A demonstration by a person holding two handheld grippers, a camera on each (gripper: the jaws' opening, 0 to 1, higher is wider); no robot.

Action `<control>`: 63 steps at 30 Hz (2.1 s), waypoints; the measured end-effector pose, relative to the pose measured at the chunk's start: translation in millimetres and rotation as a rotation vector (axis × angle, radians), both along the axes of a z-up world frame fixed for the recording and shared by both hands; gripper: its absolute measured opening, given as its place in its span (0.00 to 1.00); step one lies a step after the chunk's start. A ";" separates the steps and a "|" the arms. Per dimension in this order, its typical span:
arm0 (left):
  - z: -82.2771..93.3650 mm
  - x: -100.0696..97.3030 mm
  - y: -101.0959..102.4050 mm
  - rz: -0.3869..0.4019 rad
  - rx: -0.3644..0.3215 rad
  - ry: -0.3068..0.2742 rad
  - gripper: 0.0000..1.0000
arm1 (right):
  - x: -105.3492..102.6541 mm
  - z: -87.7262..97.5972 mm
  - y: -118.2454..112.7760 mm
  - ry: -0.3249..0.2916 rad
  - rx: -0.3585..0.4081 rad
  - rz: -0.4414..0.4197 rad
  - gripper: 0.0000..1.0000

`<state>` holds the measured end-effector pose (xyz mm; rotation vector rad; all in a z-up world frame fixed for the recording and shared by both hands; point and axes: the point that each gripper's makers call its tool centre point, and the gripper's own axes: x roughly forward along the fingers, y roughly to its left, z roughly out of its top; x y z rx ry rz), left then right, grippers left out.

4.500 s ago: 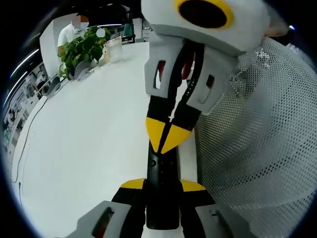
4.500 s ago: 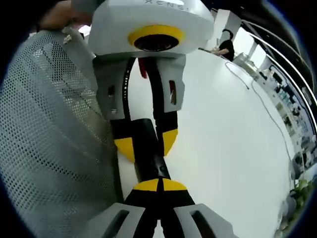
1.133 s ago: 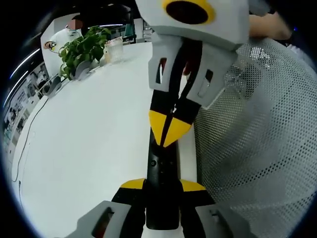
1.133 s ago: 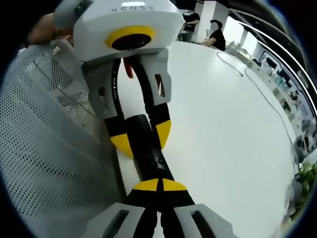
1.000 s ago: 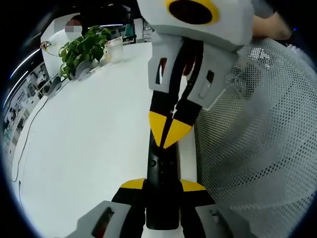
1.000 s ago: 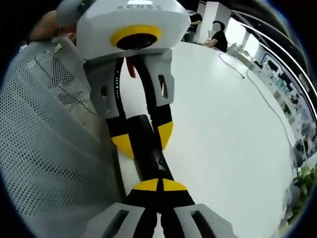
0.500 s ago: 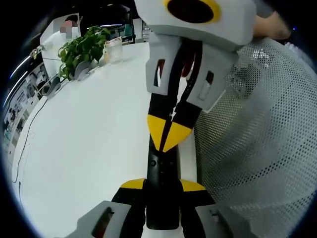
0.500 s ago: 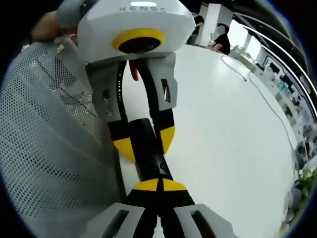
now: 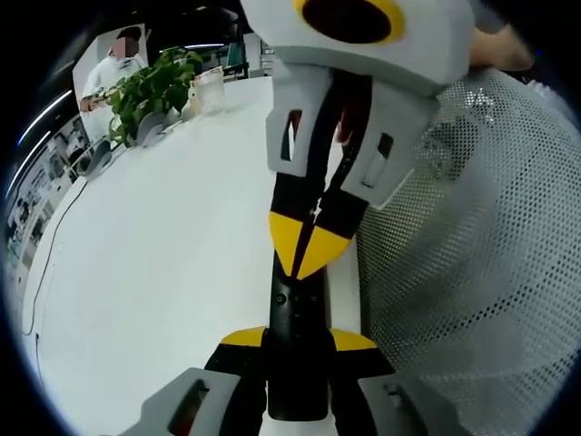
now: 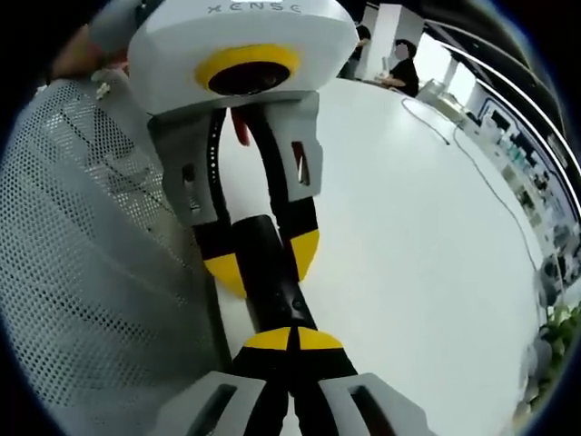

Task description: Press the specified remote control buttons in sequence, fully releasing each button before pressing the next.

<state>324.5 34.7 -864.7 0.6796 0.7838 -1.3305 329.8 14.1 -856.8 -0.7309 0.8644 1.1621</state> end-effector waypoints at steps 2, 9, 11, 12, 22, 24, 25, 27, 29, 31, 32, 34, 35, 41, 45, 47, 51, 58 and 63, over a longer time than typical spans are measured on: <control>-0.1 -0.2 0.3 0.000 0.002 0.000 0.25 | 1.1 -0.2 -0.1 0.013 0.008 -0.019 0.00; -0.2 -0.1 0.8 -0.004 0.007 0.002 0.25 | 0.6 0.5 0.3 0.030 0.031 -0.066 0.00; -0.1 0.0 1.1 -0.005 0.006 0.004 0.25 | 1.2 1.3 -1.0 0.037 0.065 -0.077 0.00; -0.3 0.3 1.1 -0.006 0.005 0.004 0.25 | 0.8 1.3 -0.8 0.032 0.073 -0.062 0.00; 0.1 1.1 0.9 -0.006 0.005 0.006 0.25 | -7.7 6.0 8.6 0.038 0.080 0.005 0.00; 0.2 1.1 0.9 -0.003 0.006 0.007 0.25 | -9.8 5.4 11.1 0.017 0.072 0.042 0.00; 0.2 1.2 0.9 0.000 0.006 0.009 0.25 | -11.9 5.3 12.6 0.013 0.071 0.058 0.00; 0.0 1.4 0.9 0.003 0.003 0.011 0.25 | -15.8 3.0 14.4 -0.004 0.052 0.110 0.00; 0.2 1.3 1.1 0.005 0.001 0.015 0.25 | -15.4 2.7 15.6 -0.059 0.025 0.168 0.00; 0.5 1.3 1.3 0.007 -0.002 0.018 0.25 | -16.4 2.0 14.7 -0.091 0.000 0.211 0.00; 0.6 1.2 1.1 0.007 -0.004 0.018 0.25 | -17.2 1.6 14.9 -0.116 -0.013 0.245 0.00; 0.6 1.0 0.9 0.007 -0.006 0.019 0.25 | -17.8 1.3 15.0 -0.171 -0.042 0.325 0.00; 0.6 0.9 1.0 0.006 -0.006 0.020 0.25 | -18.6 0.7 14.7 -0.191 -0.053 0.353 0.00; 0.9 0.1 0.9 0.011 -0.016 0.028 0.25 | -20.9 -1.6 14.3 -0.320 -0.138 0.545 0.00; 0.9 -0.1 0.7 0.008 -0.015 0.026 0.25 | -21.9 -1.8 14.7 -0.347 -0.164 0.583 0.00; 0.8 -0.1 0.6 0.007 -0.015 0.025 0.25 | -21.8 -3.0 14.6 -0.357 -0.173 0.604 0.00; 0.4 -0.7 0.0 -0.003 0.002 0.009 0.25 | -20.7 -2.9 15.5 -0.351 -0.177 0.581 0.00; 0.3 0.1 0.8 -0.004 -0.009 0.010 0.25 | -18.5 1.6 16.2 -0.158 -0.033 0.329 0.00; 0.1 0.7 0.9 -0.004 -0.018 0.010 0.25 | -7.2 5.8 17.8 -0.123 0.023 0.225 0.00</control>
